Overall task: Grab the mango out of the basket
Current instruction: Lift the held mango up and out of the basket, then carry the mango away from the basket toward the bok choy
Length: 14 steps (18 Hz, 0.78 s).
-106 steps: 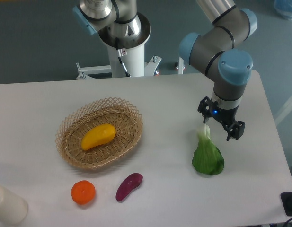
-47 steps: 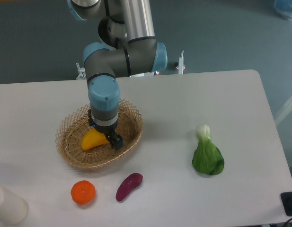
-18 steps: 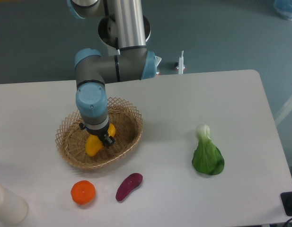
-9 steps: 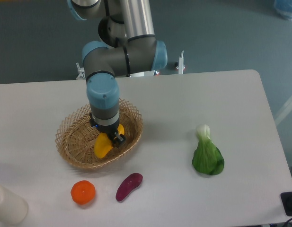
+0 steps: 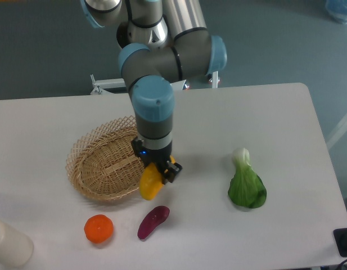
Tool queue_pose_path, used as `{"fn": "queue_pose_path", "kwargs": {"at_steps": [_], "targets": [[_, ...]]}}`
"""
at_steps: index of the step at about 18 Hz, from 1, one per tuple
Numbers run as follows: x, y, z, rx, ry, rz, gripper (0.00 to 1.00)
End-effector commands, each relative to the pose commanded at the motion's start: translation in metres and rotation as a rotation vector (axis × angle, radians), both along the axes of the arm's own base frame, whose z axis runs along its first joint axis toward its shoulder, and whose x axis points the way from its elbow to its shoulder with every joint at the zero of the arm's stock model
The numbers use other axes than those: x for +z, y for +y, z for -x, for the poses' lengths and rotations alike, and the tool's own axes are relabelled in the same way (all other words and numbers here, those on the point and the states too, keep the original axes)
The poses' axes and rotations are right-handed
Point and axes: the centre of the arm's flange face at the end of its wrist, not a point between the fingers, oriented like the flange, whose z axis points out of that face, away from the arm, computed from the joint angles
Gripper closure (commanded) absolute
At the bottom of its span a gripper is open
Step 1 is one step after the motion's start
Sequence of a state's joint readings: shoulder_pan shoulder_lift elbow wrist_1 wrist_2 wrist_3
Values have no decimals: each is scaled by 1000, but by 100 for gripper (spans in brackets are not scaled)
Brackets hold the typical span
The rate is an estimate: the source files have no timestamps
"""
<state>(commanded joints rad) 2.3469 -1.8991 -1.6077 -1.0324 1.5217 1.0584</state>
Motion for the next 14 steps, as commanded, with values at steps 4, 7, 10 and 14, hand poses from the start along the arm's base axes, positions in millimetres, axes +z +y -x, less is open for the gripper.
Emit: {"fn": "queue_pose_path", "kwargs": {"at_steps": [4, 7, 10, 14], "targets": [[5, -19, 33, 9, 19, -6, 60], [4, -30, 54, 12, 27, -4, 63], [-8, -44, 82, -4, 43, 38, 63], [-11, -56, 99, -51, 57, 70, 63]]}}
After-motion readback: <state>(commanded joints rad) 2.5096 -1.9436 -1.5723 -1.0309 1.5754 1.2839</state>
